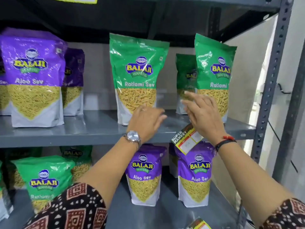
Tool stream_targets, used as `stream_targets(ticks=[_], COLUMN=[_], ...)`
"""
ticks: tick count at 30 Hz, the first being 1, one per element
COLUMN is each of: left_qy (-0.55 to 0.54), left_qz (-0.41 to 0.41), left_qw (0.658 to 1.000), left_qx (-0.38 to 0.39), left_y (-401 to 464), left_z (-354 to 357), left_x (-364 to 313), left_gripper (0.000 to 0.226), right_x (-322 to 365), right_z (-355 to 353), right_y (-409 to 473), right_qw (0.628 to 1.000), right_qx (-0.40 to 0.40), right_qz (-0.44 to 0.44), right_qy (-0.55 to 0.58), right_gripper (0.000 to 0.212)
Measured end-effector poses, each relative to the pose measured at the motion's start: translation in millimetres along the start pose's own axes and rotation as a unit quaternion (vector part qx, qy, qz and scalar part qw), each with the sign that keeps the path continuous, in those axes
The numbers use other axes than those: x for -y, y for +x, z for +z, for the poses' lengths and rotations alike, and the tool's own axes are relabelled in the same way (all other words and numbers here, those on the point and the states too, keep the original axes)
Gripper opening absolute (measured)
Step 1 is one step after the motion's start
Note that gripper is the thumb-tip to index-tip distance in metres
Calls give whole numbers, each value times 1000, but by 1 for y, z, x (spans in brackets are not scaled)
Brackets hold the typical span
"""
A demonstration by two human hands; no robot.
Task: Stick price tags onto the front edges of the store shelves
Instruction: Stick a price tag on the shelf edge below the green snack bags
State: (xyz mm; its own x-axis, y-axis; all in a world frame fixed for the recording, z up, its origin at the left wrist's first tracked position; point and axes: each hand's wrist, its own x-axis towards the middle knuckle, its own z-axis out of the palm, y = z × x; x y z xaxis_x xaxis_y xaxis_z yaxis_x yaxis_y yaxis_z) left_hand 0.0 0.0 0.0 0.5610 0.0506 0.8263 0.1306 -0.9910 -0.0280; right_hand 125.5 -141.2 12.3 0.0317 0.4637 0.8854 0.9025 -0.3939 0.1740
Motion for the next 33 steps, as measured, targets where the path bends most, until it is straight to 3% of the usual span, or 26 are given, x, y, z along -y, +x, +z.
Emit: stream_targets(ticks=[5,12,17,20,23,26,28,33], left_qy=[-21,-76,-121,-124,-125,-144,-153,-88], left_qz=[31,0,-27,-24,-19,-58,-96,-119], left_qw=[997,997,992,991,991,987,983,989], left_qx=[67,17,-36,-40,-40,-38,-22,-2], left_y=[-22,-28,-32,-37,-42,-43,-42,-42], left_z=[42,62,65,62,59,57,58,64], left_x=[-20,-31,-35,-37,-41,-46,-47,-50], left_gripper=[29,28,11,8,19,6,9,16], right_x=[-19,-19,-10,-6,-10,-15,-17,-22], right_z=[7,2,4,8,10,13,17,28], right_y=[-36,-48,-77,-93,-106,-113,-114,-110], right_qw=[1000,1000,999,994,968,929,900,889], right_qx=[22,11,-37,-62,-97,-73,-41,-14], right_qz=[20,-2,7,56,125,200,263,300], right_qy=[-5,12,21,68,194,302,345,346], right_gripper=[19,16,17,22,25,43,52,32])
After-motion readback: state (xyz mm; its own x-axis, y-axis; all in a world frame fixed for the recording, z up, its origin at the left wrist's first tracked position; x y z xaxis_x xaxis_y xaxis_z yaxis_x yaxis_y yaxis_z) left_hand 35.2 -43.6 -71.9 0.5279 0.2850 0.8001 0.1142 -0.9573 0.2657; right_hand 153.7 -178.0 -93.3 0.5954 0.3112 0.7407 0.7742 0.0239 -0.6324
